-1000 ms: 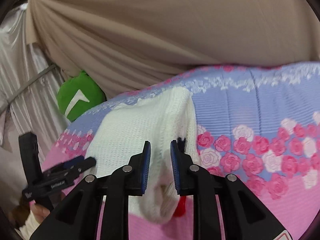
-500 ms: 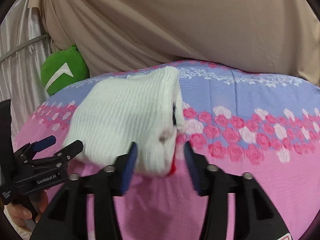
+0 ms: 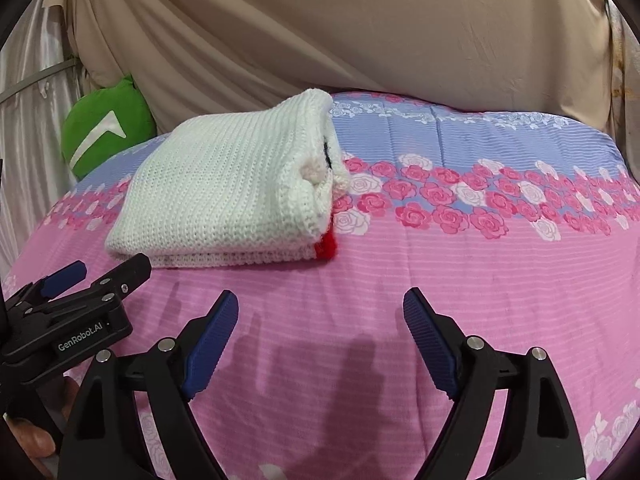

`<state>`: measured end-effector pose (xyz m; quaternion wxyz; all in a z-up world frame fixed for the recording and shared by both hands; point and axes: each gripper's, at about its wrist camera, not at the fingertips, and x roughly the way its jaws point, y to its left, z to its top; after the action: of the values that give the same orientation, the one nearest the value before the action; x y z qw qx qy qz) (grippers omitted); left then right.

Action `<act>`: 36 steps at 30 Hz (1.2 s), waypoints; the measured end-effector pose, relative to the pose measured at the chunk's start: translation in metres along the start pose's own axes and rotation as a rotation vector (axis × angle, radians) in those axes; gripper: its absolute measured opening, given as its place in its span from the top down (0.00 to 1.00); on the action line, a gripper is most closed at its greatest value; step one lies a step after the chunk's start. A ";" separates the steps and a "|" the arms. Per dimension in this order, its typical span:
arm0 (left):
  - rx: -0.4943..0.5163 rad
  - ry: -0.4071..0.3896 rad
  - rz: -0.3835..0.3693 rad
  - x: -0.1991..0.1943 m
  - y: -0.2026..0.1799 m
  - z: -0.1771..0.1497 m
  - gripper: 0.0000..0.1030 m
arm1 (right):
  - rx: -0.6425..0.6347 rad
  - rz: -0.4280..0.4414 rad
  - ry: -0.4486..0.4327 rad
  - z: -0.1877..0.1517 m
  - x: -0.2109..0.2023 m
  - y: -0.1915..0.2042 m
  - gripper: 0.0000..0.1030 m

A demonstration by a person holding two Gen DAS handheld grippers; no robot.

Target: Fold small clothes

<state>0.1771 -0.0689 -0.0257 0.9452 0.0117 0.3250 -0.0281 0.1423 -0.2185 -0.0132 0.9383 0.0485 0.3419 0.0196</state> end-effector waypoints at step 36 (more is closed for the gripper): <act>0.084 0.039 0.097 0.005 -0.019 -0.006 0.05 | -0.009 -0.066 0.033 -0.003 0.004 0.009 0.19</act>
<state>0.1761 -0.0881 -0.0330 0.9376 0.0679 0.3410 0.0043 0.1428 -0.2088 -0.0170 0.9328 0.0329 0.3588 -0.0089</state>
